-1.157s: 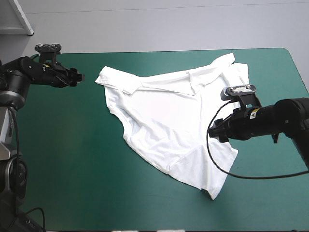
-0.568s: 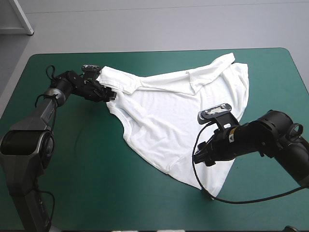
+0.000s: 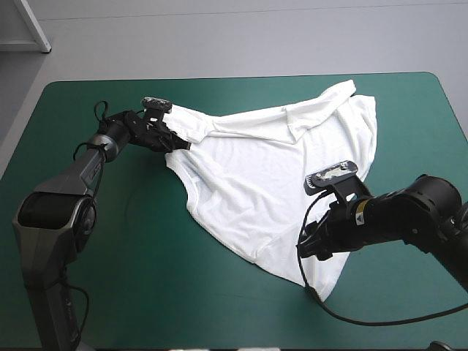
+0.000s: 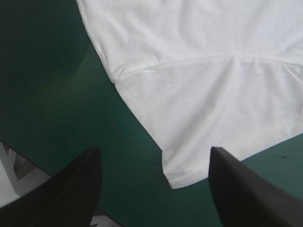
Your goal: Fold the cloth
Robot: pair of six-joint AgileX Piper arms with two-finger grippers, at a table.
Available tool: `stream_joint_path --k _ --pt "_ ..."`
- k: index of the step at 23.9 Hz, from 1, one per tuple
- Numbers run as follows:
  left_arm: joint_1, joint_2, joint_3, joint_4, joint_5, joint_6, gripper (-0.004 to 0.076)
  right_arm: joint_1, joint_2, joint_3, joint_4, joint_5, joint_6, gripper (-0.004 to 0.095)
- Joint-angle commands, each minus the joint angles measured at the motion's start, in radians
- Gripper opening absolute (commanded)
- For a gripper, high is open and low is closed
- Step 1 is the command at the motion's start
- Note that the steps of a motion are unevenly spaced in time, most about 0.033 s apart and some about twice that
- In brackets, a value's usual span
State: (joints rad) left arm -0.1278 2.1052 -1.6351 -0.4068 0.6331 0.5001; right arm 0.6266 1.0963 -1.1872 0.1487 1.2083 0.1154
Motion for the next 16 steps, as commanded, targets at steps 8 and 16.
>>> stream_joint_path --k 8,16 --pt "-0.012 -0.007 -0.01 0.003 0.011 -0.017 0.0019 0.231 0.181 -0.026 -0.1 -0.053 -0.014 0.0603" --pt "-0.011 -0.007 -0.01 0.008 0.014 -0.017 0.0019 0.27 0.349 -0.026 -0.134 -0.097 -0.07 0.0603"
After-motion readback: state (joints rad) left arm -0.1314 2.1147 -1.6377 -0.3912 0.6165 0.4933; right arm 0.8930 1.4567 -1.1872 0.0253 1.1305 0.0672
